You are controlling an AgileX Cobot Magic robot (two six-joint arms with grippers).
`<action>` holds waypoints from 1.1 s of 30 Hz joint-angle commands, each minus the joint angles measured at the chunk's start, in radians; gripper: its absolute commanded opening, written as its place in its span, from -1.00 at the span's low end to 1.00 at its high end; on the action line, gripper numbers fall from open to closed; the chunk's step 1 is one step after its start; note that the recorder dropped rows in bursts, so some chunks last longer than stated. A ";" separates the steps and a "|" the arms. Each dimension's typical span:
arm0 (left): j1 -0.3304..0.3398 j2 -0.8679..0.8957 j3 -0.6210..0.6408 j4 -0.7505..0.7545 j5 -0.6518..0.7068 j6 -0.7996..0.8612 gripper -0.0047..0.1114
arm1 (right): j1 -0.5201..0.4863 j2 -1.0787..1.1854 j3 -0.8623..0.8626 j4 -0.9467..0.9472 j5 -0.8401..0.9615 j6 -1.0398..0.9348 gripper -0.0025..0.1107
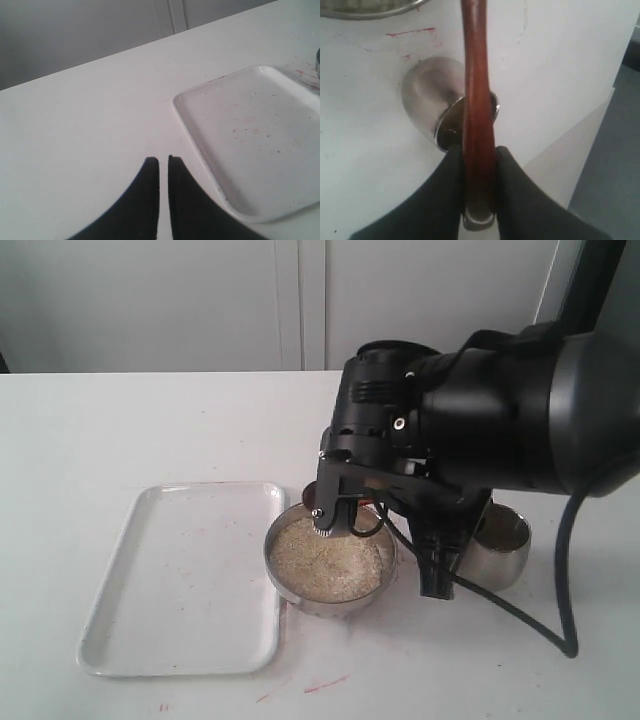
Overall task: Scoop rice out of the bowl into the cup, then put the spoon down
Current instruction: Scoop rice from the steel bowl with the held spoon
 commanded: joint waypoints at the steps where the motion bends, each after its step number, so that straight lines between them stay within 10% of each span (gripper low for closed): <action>1: 0.002 0.001 -0.005 0.000 0.001 0.000 -0.67 | 0.017 -0.012 0.001 -0.080 0.004 0.004 -0.96; 33: 0.002 0.001 -0.005 0.000 0.001 0.000 -0.67 | 0.029 0.109 0.003 -0.177 0.004 -0.093 -0.96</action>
